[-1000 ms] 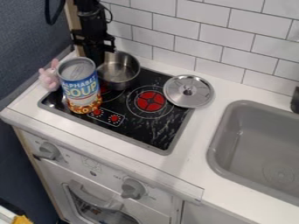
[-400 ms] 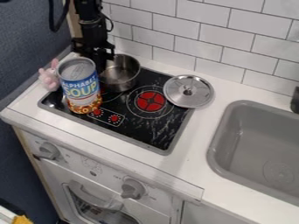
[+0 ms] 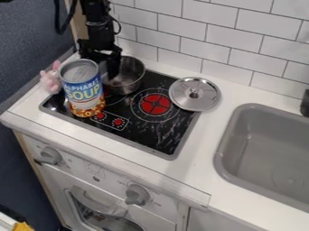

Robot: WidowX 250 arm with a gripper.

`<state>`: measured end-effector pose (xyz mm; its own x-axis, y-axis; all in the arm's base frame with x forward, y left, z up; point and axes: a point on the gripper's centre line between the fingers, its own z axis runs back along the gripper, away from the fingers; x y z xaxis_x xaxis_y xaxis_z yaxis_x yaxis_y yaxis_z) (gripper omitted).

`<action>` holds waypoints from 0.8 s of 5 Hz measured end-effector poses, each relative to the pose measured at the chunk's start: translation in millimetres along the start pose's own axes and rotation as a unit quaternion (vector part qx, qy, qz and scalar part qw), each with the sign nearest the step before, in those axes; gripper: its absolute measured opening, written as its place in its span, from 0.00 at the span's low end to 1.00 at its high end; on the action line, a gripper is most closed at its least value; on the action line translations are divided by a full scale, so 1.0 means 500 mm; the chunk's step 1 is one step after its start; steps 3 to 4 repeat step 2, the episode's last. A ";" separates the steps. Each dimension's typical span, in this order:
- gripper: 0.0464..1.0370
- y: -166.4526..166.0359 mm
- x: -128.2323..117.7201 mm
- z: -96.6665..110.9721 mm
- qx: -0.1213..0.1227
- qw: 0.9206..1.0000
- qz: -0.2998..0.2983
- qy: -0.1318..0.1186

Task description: Put the silver bowl on the left burner

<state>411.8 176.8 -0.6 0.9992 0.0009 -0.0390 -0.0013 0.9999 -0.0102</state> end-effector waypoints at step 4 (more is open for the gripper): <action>0.97 -0.004 0.012 0.123 0.016 0.997 -0.010 -0.072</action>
